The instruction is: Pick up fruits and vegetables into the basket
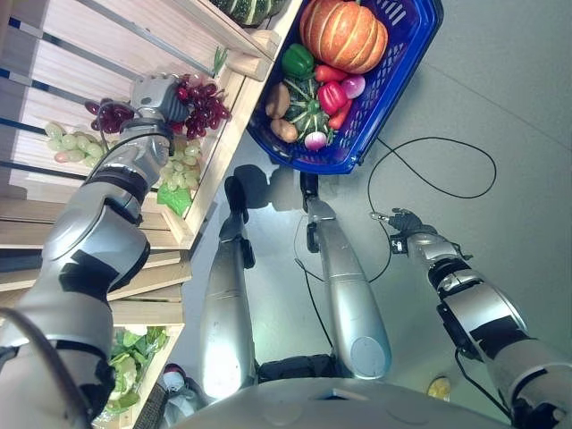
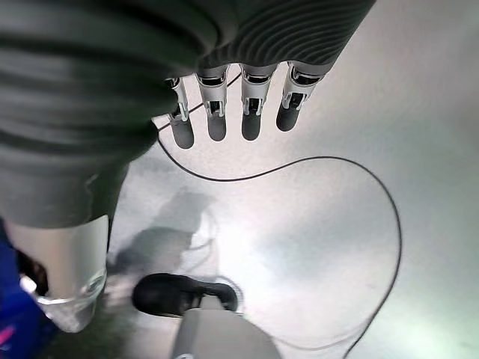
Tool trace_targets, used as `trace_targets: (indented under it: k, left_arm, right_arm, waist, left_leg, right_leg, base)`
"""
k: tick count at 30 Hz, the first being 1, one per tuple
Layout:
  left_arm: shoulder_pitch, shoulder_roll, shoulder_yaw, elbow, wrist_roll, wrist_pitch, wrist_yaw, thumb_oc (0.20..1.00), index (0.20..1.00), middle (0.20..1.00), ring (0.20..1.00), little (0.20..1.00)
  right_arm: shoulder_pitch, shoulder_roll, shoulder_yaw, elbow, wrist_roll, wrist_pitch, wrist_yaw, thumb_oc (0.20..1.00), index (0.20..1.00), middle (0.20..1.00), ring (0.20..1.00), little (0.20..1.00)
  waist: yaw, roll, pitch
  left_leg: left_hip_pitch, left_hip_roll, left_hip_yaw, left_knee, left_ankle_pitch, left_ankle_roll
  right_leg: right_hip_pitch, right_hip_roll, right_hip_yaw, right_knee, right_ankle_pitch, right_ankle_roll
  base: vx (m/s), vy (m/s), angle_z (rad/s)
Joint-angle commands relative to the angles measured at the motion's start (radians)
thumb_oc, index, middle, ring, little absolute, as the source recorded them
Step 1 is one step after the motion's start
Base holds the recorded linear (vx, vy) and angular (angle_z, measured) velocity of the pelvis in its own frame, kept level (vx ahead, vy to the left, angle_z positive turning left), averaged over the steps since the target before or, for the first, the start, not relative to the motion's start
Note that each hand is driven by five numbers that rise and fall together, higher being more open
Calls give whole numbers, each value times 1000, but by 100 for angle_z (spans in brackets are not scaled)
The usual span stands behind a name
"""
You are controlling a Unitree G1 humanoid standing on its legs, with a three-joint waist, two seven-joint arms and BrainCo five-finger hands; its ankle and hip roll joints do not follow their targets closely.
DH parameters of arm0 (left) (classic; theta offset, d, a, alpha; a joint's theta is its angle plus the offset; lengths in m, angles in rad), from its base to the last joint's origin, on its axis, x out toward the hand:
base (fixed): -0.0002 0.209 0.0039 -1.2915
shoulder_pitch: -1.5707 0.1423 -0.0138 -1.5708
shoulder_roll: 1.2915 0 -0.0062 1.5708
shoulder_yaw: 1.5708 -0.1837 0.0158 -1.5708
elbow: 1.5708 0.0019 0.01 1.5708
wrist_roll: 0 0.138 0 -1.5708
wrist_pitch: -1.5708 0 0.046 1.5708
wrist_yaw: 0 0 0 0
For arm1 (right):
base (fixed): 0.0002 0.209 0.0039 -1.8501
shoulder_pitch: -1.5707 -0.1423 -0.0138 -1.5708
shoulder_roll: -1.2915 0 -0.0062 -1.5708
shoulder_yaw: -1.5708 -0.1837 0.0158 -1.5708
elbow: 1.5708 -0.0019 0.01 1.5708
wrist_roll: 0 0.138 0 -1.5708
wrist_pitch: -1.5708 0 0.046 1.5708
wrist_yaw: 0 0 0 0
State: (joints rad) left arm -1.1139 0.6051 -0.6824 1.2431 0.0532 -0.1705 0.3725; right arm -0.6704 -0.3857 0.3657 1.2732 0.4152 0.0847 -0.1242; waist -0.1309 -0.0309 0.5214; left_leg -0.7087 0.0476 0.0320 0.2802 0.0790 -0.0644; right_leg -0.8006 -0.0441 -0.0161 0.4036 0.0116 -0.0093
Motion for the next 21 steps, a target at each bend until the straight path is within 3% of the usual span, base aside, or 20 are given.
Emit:
trace_targets:
  k: [1, 3, 7, 10, 13, 16, 17, 21]
  left_arm:
    - [42, 12, 185, -76, -298, -143, -34, 200, 200, 200, 200, 200]
    - [100, 15, 265, -192, -446, -192, -78, 200, 200, 200, 200, 200]
    - [167, 4, 345, -330, -579, -255, -131, 200, 200, 200, 200, 200]
    - [227, -15, 412, -459, -709, -310, -187, 200, 200, 200, 200, 200]
    - [277, -40, 464, -547, -788, -370, -243, 200, 200, 200, 200, 200]
    - [289, -49, 480, -576, -802, -376, -262, 200, 200, 200, 200, 200]
    - [318, -74, 511, -637, -856, -412, -328, 200, 200, 200, 200, 200]
    - [365, -149, 546, -771, -932, -421, -447, 200, 200, 200, 200, 200]
  right_arm:
    - [79, -73, -33, -24, 68, -84, -29, 1000, 1000, 1000, 1000, 1000]
    - [92, -72, -69, -94, 97, -139, -61, 1000, 1000, 1000, 1000, 1000]
    - [106, -64, -93, -248, 132, -185, -121, 1000, 1000, 1000, 1000, 1000]
    - [122, -55, -102, -454, 133, -217, -221, 1000, 1000, 1000, 1000, 1000]
    - [143, -48, -108, -600, 106, -246, -291, 1000, 1000, 1000, 1000, 1000]
    - [148, -45, -111, -645, 91, -253, -313, 1000, 1000, 1000, 1000, 1000]
    - [171, -39, -132, -737, 54, -292, -328, 1000, 1000, 1000, 1000, 1000]
    - [202, -9, -152, -927, -100, -321, -340, 1000, 1000, 1000, 1000, 1000]
  waist:
    - [33, 18, -1]
    - [46, 21, -1]
    - [59, 21, -1]
    - [66, 22, -1]
    - [69, 24, -1]
    - [69, 25, -1]
    - [70, 28, -1]
    - [70, 37, -1]
  left_leg:
    - [-6, -17, -8, 50, -50, 1]
    - [12, -20, -13, 43, -53, 0]
    - [37, -24, -18, 29, -59, 0]
    - [55, -29, -21, 17, -64, 1]
    - [65, -30, -21, 12, -68, 1]
    - [63, -31, -21, 8, -61, 2]
    - [68, -33, -20, 4, -62, 4]
    - [84, -41, -20, 0, -73, 10]
  right_leg:
    - [52, 14, -28, -23, -8, 75]
    - [70, 11, -35, -24, -10, 76]
    - [94, 6, -48, -30, -15, 77]
    - [110, 3, -56, -34, -22, 73]
    - [121, -1, -61, -34, -29, 72]
    - [120, -1, -63, -38, -23, 71]
    - [126, -5, -67, -39, -27, 70]
    - [139, -11, -69, -36, -41, 75]
  base:
    - [13, -61, 1]
    - [7, -73, 2]
    - [-9, -60, 8]
    - [-12, -23, 5]
    - [-8, 3, 4]
    - [-4, 2, 1]
    - [15, 5, 5]
    - [6, 6, 2]
